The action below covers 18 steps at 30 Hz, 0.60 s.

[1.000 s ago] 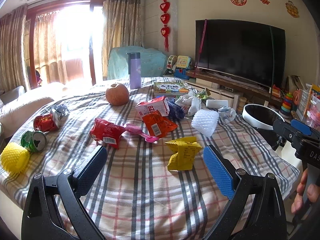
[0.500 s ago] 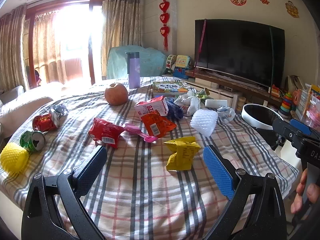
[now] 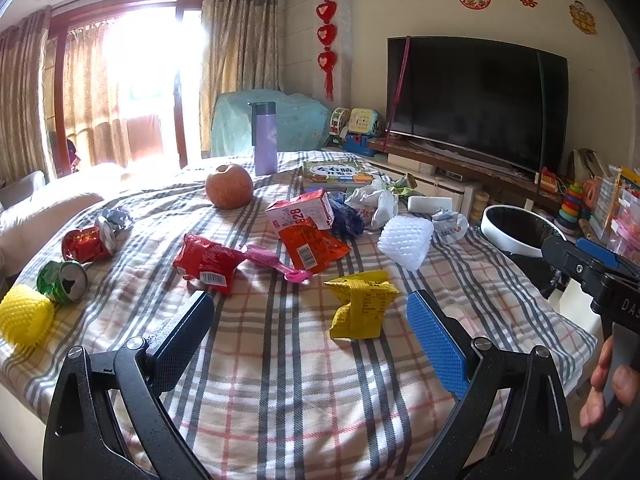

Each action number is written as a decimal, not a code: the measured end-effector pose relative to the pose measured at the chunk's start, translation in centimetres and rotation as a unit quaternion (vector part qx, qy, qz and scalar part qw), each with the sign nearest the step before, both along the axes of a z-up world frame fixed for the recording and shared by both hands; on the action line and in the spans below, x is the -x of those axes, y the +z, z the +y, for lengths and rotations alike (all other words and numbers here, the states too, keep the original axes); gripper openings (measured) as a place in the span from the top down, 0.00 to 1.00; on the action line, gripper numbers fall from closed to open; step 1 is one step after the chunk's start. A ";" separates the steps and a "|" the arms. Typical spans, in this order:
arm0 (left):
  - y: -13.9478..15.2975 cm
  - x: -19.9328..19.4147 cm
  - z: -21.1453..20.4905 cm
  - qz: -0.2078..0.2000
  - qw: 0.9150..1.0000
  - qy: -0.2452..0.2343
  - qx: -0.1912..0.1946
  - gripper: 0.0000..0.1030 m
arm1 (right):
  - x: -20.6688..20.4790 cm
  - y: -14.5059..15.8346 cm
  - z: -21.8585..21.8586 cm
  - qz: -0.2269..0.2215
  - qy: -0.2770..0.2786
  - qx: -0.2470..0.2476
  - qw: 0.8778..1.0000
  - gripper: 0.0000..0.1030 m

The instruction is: Collect trash

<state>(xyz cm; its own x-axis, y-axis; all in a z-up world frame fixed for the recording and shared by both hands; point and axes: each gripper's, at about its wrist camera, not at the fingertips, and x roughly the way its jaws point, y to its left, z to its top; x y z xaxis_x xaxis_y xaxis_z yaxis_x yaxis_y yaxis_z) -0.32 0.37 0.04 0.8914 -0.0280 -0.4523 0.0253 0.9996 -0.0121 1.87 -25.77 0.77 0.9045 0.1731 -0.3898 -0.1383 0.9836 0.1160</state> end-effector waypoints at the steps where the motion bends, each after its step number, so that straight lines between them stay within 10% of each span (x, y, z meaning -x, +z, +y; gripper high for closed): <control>1: 0.0 0.0 0.0 0.000 1.000 0.000 0.000 0.04 | 0.0 0.0 0.0 0.001 0.000 -0.001 1.000 0.00; 18: -2.0 -2.0 0.4 0.049 0.999 -0.014 0.011 0.04 | -2.7 -1.0 0.0 0.037 0.017 -0.020 0.999 0.01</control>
<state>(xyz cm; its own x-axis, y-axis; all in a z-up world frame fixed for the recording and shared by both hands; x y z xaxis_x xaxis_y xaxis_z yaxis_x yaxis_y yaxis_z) 1.65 0.73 -1.99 0.8413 -0.0620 -0.5370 0.0499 0.9981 -0.0369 4.54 -25.81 -0.24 0.8669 0.2204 -0.4472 -0.1619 0.9728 0.1656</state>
